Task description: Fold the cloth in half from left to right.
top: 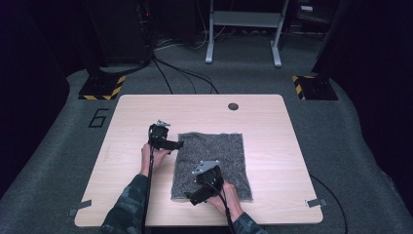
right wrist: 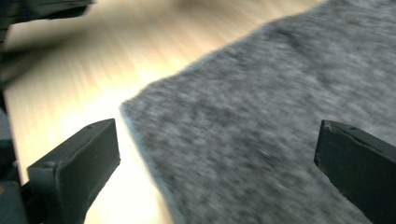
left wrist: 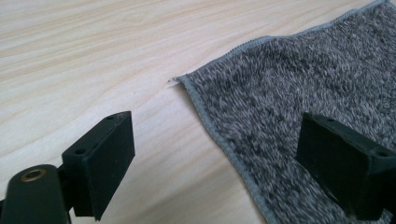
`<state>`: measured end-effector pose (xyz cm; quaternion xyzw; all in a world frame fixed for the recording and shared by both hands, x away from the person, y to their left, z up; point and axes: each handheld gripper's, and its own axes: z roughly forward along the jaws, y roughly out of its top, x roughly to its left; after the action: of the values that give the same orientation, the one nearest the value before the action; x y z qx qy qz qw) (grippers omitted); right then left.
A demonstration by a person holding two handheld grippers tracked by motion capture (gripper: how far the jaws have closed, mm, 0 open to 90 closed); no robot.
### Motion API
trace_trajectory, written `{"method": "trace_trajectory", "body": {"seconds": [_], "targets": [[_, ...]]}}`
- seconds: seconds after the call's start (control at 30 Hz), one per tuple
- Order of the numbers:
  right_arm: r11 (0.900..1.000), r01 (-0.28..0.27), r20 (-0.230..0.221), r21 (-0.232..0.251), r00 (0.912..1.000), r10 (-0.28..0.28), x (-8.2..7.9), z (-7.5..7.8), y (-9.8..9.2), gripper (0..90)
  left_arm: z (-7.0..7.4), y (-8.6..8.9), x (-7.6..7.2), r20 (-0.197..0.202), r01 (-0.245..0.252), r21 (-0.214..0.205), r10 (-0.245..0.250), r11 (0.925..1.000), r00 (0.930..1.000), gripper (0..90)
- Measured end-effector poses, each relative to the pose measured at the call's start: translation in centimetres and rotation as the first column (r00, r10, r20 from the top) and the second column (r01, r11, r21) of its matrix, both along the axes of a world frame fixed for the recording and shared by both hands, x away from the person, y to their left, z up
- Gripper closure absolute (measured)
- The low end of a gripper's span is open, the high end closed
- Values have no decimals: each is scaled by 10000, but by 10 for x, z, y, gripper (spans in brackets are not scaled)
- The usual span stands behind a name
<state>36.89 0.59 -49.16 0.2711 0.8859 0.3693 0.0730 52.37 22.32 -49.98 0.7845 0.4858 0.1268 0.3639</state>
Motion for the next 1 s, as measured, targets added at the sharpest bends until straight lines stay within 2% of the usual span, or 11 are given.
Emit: {"method": "trace_trajectory", "body": {"seconds": [0.17, 0.23, 0.33, 0.4, 0.5, 0.6, 0.73, 0.77, 0.87, 0.93, 1.0], "targets": [[9987, -512, 272, -36, 9983, 513, -5, -2, 23, 31, -3, -4, 10, -94, 144, 182, -142, 9997, 9999, 133], [9974, -713, 175, -89, 9973, 714, -7, -2, 31, 67, -6, -5, 15, -153, 170, 236, -167, 9996, 9997, 135], [9946, -1030, 399, -129, 9938, 1034, -11, -3, 43, 184, -8, -5, 22, -376, 89, -25, -90, 10000, 9993, 151], [9917, -1258, 322, -264, 9914, 1266, -15, -5, 49, 277, -9, -6, 26, -386, -6, -77, 3, 10000, 9993, 168], [9928, -1177, 611, -229, 9910, 1189, -20, -7, 57, 387, -11, -7, 31, -419, 0, 109, 5, 9999, 9991, 182], [9927, -1127, 325, -426, 9929, 1141, -20, -10, 63, 488, -11, -10, 35, -464, -49, 167, 57, 9998, 9989, 211], [9896, -1210, 303, -782, 9919, 1236, -19, -16, 67, 578, -11, -14, 39, -362, -44, 403, 59, 9992, 9993, 276], [9909, -1163, 308, -678, 9925, 1186, -20, -18, 68, 597, -11, -16, 39, -261, -5, 534, 18, 9986, 9997, 289], [9872, -1290, 214, -942, 9911, 1316, -21, -20, 70, 666, -10, -22, 38, -172, 62, 858, -47, 9963, 9998, 407], [9891, -1210, 470, -838, 9910, 1252, -23, -22, 72, 699, -9, -23, 37, -101, 207, 1059, -197, 9942, 9998, 475], [9879, -1248, 405, -919, 9908, 1289, -23, -22, 73, 726, -9, -25, 36, -40, 211, 1218, -207, 9923, 9998, 541]]}}
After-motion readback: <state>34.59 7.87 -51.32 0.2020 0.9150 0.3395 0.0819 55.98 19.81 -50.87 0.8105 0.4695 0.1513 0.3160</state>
